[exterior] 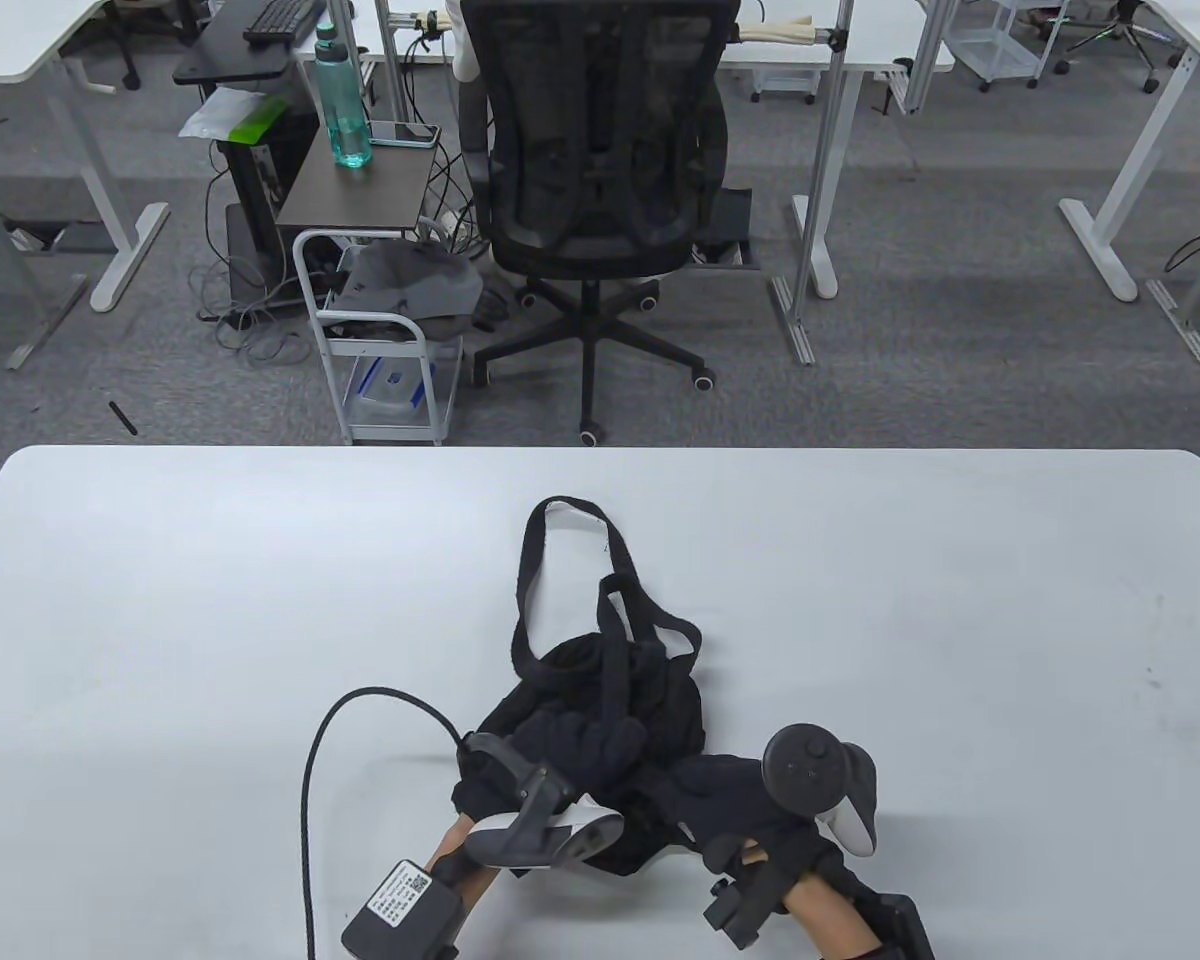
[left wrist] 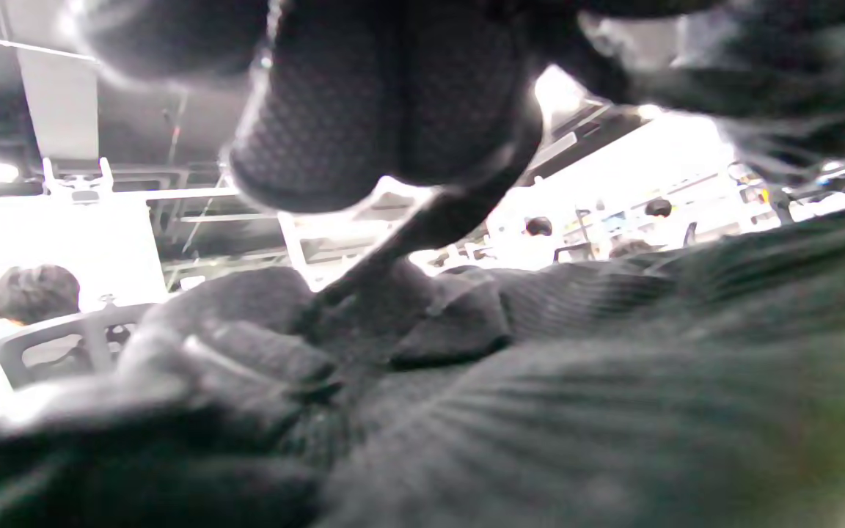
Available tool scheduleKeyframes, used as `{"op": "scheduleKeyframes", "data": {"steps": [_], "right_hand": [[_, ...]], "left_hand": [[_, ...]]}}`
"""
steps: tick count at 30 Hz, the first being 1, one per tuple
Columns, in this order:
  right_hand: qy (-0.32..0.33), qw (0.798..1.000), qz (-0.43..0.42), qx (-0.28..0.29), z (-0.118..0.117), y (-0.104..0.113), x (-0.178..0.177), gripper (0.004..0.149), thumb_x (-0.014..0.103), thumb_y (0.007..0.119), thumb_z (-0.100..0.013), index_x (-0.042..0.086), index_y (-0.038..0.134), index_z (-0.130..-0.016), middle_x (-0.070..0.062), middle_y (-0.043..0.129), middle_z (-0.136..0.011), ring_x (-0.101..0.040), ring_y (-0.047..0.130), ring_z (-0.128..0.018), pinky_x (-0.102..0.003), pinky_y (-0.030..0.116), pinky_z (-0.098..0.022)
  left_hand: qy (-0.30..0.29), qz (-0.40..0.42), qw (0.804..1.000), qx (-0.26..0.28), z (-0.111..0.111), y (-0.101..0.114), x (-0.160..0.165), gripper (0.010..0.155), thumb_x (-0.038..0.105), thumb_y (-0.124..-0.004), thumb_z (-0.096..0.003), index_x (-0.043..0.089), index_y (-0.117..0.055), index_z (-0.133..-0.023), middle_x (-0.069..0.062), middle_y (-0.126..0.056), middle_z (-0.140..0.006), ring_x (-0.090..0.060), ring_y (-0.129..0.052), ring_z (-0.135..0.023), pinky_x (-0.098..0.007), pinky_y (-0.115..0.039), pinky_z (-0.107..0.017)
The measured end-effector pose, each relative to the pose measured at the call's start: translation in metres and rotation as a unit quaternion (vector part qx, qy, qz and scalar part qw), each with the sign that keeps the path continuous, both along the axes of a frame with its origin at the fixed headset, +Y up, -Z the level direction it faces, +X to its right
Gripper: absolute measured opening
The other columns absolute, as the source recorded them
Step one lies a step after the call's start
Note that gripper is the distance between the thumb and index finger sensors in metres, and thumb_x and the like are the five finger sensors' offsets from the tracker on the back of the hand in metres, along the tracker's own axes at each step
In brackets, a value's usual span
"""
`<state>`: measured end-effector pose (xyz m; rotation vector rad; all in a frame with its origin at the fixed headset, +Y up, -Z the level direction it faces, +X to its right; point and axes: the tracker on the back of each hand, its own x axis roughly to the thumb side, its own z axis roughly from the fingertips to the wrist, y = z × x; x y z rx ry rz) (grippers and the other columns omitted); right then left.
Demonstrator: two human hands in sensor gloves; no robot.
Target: Pull shoulder strap to tighten
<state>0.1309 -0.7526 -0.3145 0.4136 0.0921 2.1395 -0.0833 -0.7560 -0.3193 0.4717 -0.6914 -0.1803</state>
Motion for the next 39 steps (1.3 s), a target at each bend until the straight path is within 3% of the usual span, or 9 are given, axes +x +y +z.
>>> {"op": "scheduleKeyframes", "data": {"steps": [5,8,14,21,27,31,34,39], "right_hand": [[-0.005,1.000,0.008,0.002,-0.001,0.001,0.005,0.037,0.035,0.088,-0.041,0.008,0.101,-0.062,-0.016,0.100,-0.074,-0.040,0.097,-0.062,-0.060,0.072,-0.052],[-0.006,1.000,0.005,0.009,0.001,0.004,0.004,0.049,0.045,0.088,-0.041,0.007,0.097,-0.071,-0.018,0.094,-0.081,-0.042,0.093,-0.066,-0.060,0.071,-0.053],[-0.013,1.000,0.001,0.024,0.008,0.006,-0.011,0.038,0.037,0.086,-0.042,0.007,0.100,-0.062,-0.017,0.100,-0.071,-0.039,0.098,-0.058,-0.059,0.075,-0.050],[-0.024,0.999,0.021,0.030,0.009,0.009,-0.015,0.036,0.033,0.084,-0.043,0.006,0.102,-0.059,-0.016,0.103,-0.066,-0.038,0.101,-0.053,-0.058,0.077,-0.048],[-0.020,1.000,0.010,-0.002,0.005,0.003,-0.005,0.036,0.033,0.085,-0.042,0.006,0.103,-0.057,-0.016,0.105,-0.065,-0.037,0.102,-0.052,-0.057,0.077,-0.048],[-0.022,1.000,0.009,-0.002,0.005,0.002,0.000,0.036,0.035,0.088,-0.041,0.008,0.102,-0.061,-0.015,0.102,-0.071,-0.038,0.099,-0.058,-0.058,0.074,-0.051],[-0.024,1.000,0.001,0.000,0.006,0.001,0.005,0.048,0.044,0.089,-0.040,0.008,0.096,-0.070,-0.017,0.096,-0.079,-0.040,0.095,-0.063,-0.059,0.073,-0.052],[-0.006,1.000,-0.015,0.009,0.011,0.004,-0.003,0.041,0.041,0.086,-0.041,0.008,0.100,-0.063,-0.017,0.101,-0.070,-0.038,0.099,-0.056,-0.058,0.075,-0.050]], "left_hand": [[-0.006,-0.013,0.999,0.040,0.012,0.004,0.007,0.065,0.048,-0.060,-0.0325,0.029,-0.061,-0.095,0.013,-0.101,-0.056,-0.013,-0.104,-0.047,-0.028,-0.087,-0.032],[-0.028,-0.011,0.998,0.056,0.024,0.009,0.017,0.065,0.049,-0.061,-0.0327,0.028,-0.061,-0.095,0.013,-0.101,-0.056,-0.013,-0.104,-0.047,-0.027,-0.087,-0.033],[-0.042,-0.022,0.996,0.075,0.036,0.009,0.030,0.066,0.049,-0.061,-0.0323,0.028,-0.061,-0.095,0.013,-0.101,-0.055,-0.012,-0.105,-0.047,-0.027,-0.087,-0.033],[-0.050,-0.012,0.997,0.058,0.022,0.006,0.021,0.066,0.049,-0.058,-0.0307,0.033,-0.061,-0.095,0.015,-0.102,-0.053,-0.013,-0.104,-0.046,-0.028,-0.086,-0.034],[-0.010,-0.009,0.999,0.038,0.006,0.002,0.007,0.066,0.048,-0.060,-0.0304,0.034,-0.062,-0.095,0.015,-0.103,-0.052,-0.013,-0.105,-0.045,-0.028,-0.087,-0.033],[-0.015,-0.024,0.998,0.061,0.015,0.006,0.011,0.065,0.048,-0.060,-0.0319,0.029,-0.062,-0.095,0.014,-0.102,-0.053,-0.012,-0.105,-0.045,-0.027,-0.087,-0.032],[-0.040,-0.021,0.996,0.078,0.026,0.010,0.017,0.065,0.048,-0.061,-0.0326,0.028,-0.061,-0.095,0.014,-0.102,-0.053,-0.012,-0.105,-0.045,-0.027,-0.087,-0.032],[-0.062,-0.009,0.995,0.077,0.039,0.011,0.034,0.066,0.047,-0.061,-0.0321,0.026,-0.062,-0.094,0.012,-0.102,-0.052,-0.014,-0.105,-0.045,-0.029,-0.087,-0.033]]}}
